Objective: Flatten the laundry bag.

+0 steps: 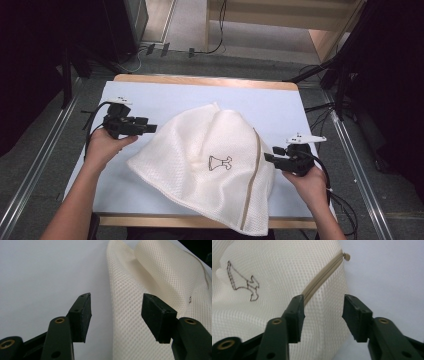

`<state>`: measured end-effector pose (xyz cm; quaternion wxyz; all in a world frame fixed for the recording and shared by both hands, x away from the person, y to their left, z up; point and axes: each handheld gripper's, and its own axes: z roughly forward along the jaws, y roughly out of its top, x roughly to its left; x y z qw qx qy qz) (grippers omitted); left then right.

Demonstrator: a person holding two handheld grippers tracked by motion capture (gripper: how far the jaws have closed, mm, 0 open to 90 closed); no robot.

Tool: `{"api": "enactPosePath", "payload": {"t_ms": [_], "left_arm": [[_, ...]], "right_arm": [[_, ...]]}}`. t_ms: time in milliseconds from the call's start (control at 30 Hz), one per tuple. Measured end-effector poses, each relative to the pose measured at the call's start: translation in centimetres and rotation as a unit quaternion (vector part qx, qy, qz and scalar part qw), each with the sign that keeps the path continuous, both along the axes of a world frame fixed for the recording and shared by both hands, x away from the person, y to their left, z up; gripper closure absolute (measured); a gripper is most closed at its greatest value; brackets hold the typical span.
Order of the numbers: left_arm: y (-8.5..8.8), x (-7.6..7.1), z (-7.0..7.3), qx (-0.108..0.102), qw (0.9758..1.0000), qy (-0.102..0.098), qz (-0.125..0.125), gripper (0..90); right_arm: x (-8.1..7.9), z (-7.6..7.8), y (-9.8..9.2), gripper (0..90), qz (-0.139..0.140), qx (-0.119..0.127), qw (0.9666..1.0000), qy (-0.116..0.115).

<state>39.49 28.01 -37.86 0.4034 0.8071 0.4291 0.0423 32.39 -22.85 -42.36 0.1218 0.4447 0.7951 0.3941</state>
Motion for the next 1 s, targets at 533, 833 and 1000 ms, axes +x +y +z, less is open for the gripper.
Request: {"api": "enactPosePath", "payload": {"t_ms": [533, 833, 1000], "left_arm": [[-4.3, 4.4, -2.2, 0.004, 0.9991, 0.030, -0.029, 36.5], [-4.2, 4.8, -4.4, -0.005, 0.9963, 0.082, -0.024, 58.4], [-4.6, 4.6, -4.7, 0.011, 0.9955, 0.088, -0.035, 74.2]], "right_arm": [[4.6, -0.1, 3.9, 28.9, -0.022, 0.005, 0.9997, -0.014], [5.9, -3.2, 4.2, 40.6, -0.023, -0.003, 0.9995, 0.023], [6.1, -3.8, 4.0, 51.8, -0.022, -0.007, 0.9992, 0.032]]}}
